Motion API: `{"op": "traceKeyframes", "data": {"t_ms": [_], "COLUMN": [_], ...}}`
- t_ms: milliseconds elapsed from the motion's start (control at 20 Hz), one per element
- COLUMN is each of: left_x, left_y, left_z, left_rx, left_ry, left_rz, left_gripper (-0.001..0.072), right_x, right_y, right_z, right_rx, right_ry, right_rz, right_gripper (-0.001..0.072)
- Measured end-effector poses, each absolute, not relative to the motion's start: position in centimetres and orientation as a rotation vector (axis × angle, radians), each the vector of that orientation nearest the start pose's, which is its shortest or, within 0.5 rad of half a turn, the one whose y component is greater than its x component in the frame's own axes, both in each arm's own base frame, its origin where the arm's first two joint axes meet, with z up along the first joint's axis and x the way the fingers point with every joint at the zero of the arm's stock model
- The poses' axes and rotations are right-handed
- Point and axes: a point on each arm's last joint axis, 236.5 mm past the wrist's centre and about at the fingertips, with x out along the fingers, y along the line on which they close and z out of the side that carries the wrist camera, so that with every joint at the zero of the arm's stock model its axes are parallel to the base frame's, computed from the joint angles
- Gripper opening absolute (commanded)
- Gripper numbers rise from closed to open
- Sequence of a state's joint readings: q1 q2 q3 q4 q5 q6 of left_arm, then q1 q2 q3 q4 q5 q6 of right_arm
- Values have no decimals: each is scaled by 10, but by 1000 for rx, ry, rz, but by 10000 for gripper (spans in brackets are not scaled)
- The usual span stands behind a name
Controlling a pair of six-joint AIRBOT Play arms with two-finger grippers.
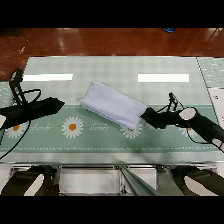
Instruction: Fold the shirts.
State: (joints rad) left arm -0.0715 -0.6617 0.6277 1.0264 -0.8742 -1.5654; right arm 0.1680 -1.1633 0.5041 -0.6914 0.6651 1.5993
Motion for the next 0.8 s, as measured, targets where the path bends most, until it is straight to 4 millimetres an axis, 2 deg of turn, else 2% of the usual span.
{"op": "traceKeyframes", "data": {"t_ms": [100,150,200,250,350,500,600,700,800], "left_x": [293,293,293,294,294,295,295,296,296], "left_y": [-118,-119,-120,-120,-121,-122,-123,-123,-123], "left_z": [62,61,60,59,56,51,48,44,42], "left_rx": [-478,-478,-480,-481,-484,-490,-494,-496,-496], "left_ry": [912,916,920,924,935,953,965,975,982], "left_rz": [-304,-306,-307,-307,-307,-305,-303,-300,-299], "left_gripper": [26,26,26,26,26,26,26,26,26], "right_x": [291,293,296,302,322,362,389,414,434], "right_y": [179,186,192,199,213,245,260,267,262], "right_z": [-103,-105,-107,-107,-96,-51,-10,34,76], "right_rx": [933,953,956,966,936,872,799,717,634], "right_ry": [1346,1362,1374,1381,1356,1271,1196,1126,1064], "right_rz": [164,191,225,257,352,530,618,677,693], "right_gripper": [402,340,202,30,21,21,21,21,21]}}
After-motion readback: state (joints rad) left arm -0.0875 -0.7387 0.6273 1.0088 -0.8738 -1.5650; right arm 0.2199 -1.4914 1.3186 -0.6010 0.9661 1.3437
